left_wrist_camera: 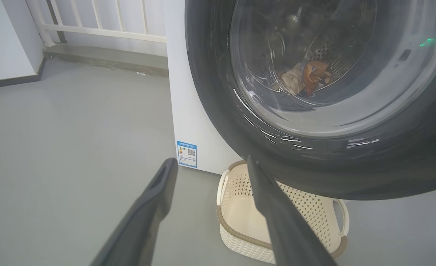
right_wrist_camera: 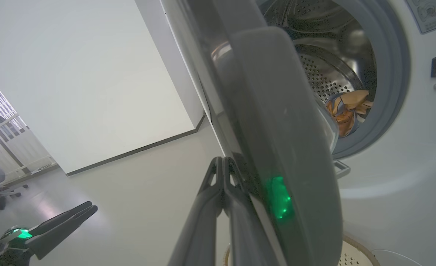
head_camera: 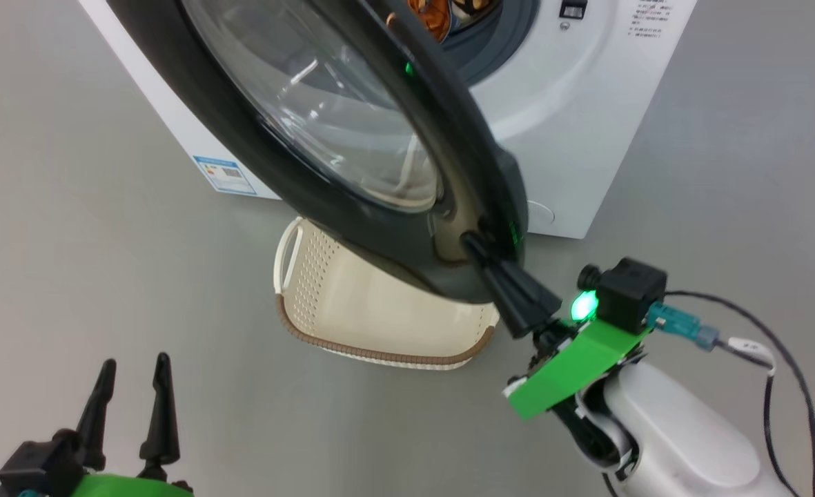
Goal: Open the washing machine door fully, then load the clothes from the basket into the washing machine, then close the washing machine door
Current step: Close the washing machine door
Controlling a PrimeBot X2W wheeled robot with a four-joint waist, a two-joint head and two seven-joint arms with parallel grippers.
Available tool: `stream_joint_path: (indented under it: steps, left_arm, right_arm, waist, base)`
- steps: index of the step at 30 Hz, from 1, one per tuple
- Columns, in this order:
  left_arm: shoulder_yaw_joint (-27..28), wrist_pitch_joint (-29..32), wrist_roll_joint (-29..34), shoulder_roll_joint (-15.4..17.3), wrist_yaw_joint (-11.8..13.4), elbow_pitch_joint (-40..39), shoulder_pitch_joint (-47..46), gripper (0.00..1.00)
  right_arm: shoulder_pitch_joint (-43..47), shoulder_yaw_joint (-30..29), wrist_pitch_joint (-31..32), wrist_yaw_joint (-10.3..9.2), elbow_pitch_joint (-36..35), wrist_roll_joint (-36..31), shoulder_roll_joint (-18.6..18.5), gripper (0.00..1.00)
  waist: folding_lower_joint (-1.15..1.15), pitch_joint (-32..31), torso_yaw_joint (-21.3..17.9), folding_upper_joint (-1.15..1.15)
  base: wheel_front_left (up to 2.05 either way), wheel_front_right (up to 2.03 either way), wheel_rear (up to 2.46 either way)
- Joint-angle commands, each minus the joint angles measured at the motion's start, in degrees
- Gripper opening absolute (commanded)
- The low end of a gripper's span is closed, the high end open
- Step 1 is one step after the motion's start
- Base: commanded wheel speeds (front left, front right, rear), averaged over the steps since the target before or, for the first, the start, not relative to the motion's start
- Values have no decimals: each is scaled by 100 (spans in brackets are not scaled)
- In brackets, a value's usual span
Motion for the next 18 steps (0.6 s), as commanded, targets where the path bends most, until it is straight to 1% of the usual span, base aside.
stream_joint_path:
  steps: [1, 9, 18]
  left_arm:
    - [173, -37, 37, 84, -12, -187, -212, 100]
    - [109, -37, 44, 5, -12, -285, -420, 100]
    - [10, -37, 43, -77, -12, -405, -616, 100]
  right_arm:
    - [-202, -90, -47, 14, -93, -29, 11, 0]
    - [-630, -503, -47, 14, 63, -65, -169, 0]
    - [-1022, -817, -47, 14, 194, -89, -343, 0]
  waist:
    - [0, 98, 10, 0]
    - [0, 397, 100, 0]
    - [0, 686, 241, 0]
  base:
    - [0, 0, 0]
    - [0, 0, 0]
    - [0, 0, 0]
